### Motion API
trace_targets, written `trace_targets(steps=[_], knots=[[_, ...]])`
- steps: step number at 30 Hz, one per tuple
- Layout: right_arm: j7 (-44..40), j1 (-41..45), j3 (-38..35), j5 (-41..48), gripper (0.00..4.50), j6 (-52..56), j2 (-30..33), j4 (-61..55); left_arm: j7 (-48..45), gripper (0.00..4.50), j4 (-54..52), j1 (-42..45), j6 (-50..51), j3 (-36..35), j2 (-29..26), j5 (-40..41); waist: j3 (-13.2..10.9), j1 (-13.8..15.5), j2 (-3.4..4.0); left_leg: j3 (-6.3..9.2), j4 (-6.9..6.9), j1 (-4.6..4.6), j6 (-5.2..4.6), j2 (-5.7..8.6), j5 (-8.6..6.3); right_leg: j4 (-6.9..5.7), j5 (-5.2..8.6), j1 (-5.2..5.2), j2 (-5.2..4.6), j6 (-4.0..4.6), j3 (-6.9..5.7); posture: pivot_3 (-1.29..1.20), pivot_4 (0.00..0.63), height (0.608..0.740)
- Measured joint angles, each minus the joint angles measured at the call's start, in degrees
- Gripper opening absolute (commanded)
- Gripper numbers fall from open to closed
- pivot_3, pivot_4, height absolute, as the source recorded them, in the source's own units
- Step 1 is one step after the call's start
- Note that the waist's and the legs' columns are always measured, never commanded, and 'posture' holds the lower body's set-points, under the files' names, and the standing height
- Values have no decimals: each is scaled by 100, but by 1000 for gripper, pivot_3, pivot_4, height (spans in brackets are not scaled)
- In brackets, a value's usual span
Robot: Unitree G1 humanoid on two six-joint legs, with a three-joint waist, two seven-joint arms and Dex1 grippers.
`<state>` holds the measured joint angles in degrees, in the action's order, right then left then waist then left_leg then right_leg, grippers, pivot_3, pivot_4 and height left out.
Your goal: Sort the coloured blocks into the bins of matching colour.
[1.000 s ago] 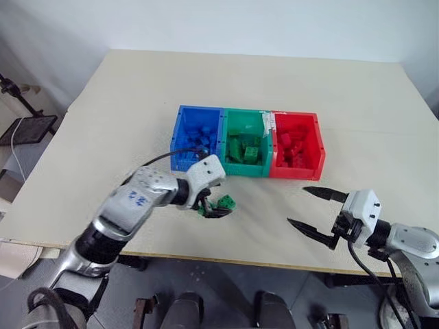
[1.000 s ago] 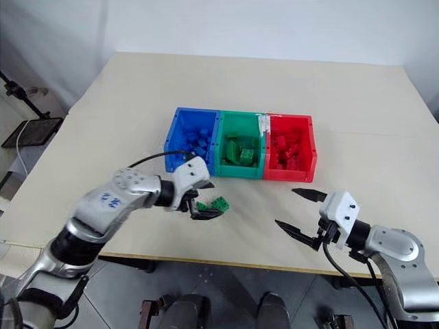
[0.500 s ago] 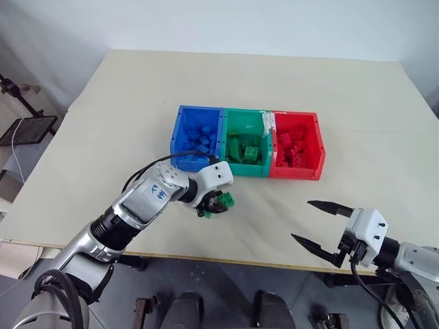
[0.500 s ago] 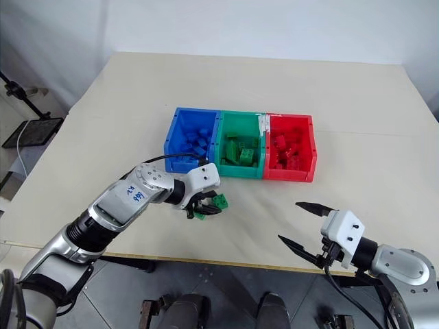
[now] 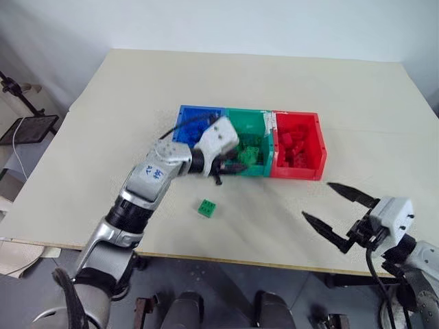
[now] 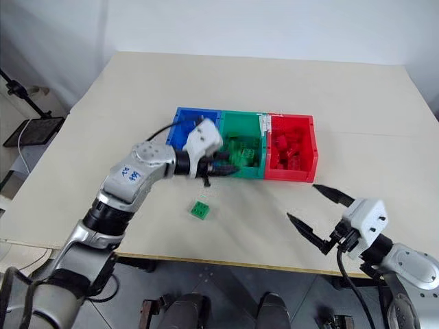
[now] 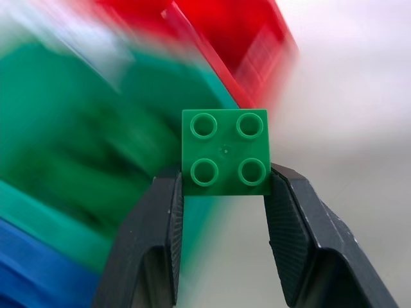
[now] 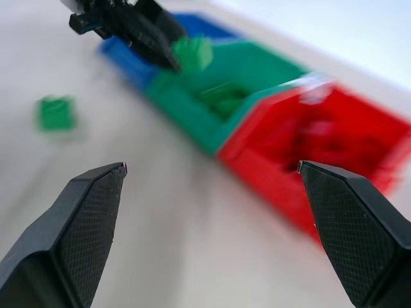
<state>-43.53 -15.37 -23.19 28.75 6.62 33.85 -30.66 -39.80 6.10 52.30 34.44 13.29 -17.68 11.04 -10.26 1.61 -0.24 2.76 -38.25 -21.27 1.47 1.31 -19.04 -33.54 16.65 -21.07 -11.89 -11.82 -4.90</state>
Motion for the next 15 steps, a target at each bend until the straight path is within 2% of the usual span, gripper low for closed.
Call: trace_targets(steps=[4,8,13,15], knots=[[328,-153,-93,-37,4500,49,-119,-85,260,1456,1216,529,-972,-89,455,-276,0,-2,0,-5,2,1,-1,1,0,1,0,0,0,0,0,0,150,740],[398,-184,-101,-53,4500,85,-119,-91,267,2774,1909,637,-1331,-71,582,-500,1,-48,1,-17,10,1,-1,0,0,-10,0,-20,1,0,10,0,150,740],[418,-130,-69,-40,4500,112,-114,-99,93,4330,1744,495,-1485,-203,335,-549,1,-36,2,-18,8,0,-1,0,0,-13,0,-23,0,0,13,0,150,740],[383,-73,-6,-37,4500,117,-80,-94,-131,4466,1500,235,-1705,-372,194,-419,2,-43,3,-18,8,0,-1,-1,0,-14,0,-23,0,0,15,0,150,740]])
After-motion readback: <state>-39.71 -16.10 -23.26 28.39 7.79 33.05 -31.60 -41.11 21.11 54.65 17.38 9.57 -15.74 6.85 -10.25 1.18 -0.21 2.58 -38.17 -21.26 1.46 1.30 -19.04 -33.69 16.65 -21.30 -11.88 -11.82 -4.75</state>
